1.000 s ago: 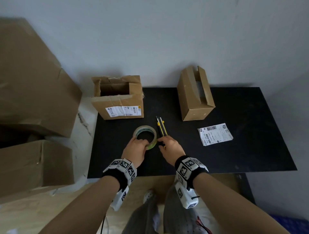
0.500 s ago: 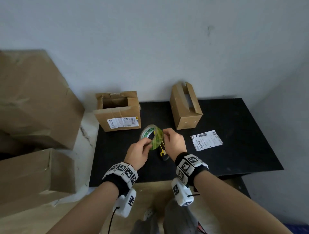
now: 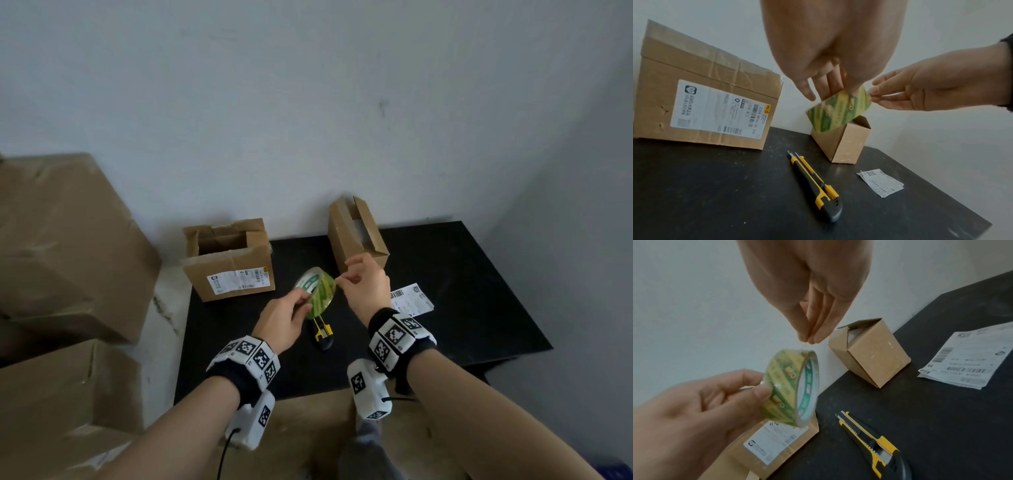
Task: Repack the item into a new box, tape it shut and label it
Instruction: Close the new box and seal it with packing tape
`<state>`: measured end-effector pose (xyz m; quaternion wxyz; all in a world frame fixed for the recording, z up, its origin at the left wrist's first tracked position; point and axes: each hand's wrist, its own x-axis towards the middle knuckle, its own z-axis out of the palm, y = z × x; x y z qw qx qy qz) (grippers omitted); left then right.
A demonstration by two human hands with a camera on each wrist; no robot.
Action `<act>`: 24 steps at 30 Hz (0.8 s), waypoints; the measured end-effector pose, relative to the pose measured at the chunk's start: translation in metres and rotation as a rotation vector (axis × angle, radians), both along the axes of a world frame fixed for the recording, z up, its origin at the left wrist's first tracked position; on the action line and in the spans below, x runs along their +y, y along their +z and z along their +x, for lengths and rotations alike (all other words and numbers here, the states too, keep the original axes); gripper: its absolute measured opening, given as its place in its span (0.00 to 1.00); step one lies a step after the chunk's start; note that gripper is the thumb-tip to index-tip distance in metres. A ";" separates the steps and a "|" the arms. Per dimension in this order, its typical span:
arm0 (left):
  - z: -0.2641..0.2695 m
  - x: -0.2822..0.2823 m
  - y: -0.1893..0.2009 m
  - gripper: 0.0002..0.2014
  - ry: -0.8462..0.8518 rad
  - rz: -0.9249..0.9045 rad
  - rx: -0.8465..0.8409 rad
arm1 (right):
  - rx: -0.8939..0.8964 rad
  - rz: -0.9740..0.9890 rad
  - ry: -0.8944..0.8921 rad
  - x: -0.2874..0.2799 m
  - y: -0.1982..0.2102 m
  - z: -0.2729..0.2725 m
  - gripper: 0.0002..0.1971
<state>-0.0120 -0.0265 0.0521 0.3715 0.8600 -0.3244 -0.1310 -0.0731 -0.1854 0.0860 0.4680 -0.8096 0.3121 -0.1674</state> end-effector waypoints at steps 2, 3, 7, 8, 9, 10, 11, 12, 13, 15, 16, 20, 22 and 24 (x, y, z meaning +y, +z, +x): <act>0.007 0.004 -0.005 0.11 0.046 0.109 0.022 | -0.044 0.059 -0.085 -0.009 0.005 0.000 0.13; 0.012 0.010 -0.009 0.12 0.089 0.184 0.040 | -0.080 0.099 -0.156 -0.018 0.009 0.000 0.12; 0.019 0.037 -0.027 0.10 0.136 0.281 0.105 | -0.218 0.315 -0.187 -0.064 0.029 -0.004 0.11; 0.020 0.038 -0.028 0.09 0.121 0.240 0.112 | -0.199 0.307 -0.127 -0.068 0.029 -0.004 0.12; 0.021 0.037 -0.028 0.08 0.108 0.182 0.124 | -0.156 0.271 -0.066 -0.069 0.027 -0.004 0.14; 0.023 0.032 -0.026 0.07 0.098 0.119 0.141 | -0.105 0.226 -0.008 -0.065 0.023 -0.003 0.14; 0.024 0.026 -0.024 0.07 0.090 0.064 0.161 | -0.056 0.184 0.039 -0.060 0.017 -0.001 0.14; 0.025 0.019 -0.020 0.07 0.079 0.020 0.177 | -0.025 0.170 0.078 -0.054 0.011 0.001 0.12; 0.026 0.014 -0.018 0.07 0.061 -0.012 0.182 | -0.014 0.192 0.105 -0.048 0.006 0.003 0.10; 0.027 0.004 -0.012 0.06 0.015 -0.068 0.177 | -0.034 0.310 0.146 -0.038 -0.002 0.008 0.06; 0.027 0.001 -0.009 0.06 -0.001 -0.095 0.177 | -0.045 0.366 0.160 -0.035 -0.004 0.010 0.06; 0.031 -0.008 -0.002 0.06 -0.025 -0.174 0.171 | -0.065 0.479 0.177 -0.029 -0.005 0.017 0.07; 0.033 -0.009 -0.002 0.06 -0.036 -0.189 0.164 | -0.088 0.497 0.177 -0.028 -0.005 0.020 0.05; 0.033 -0.010 -0.002 0.06 -0.043 -0.200 0.157 | -0.113 0.507 0.166 -0.027 -0.005 0.022 0.05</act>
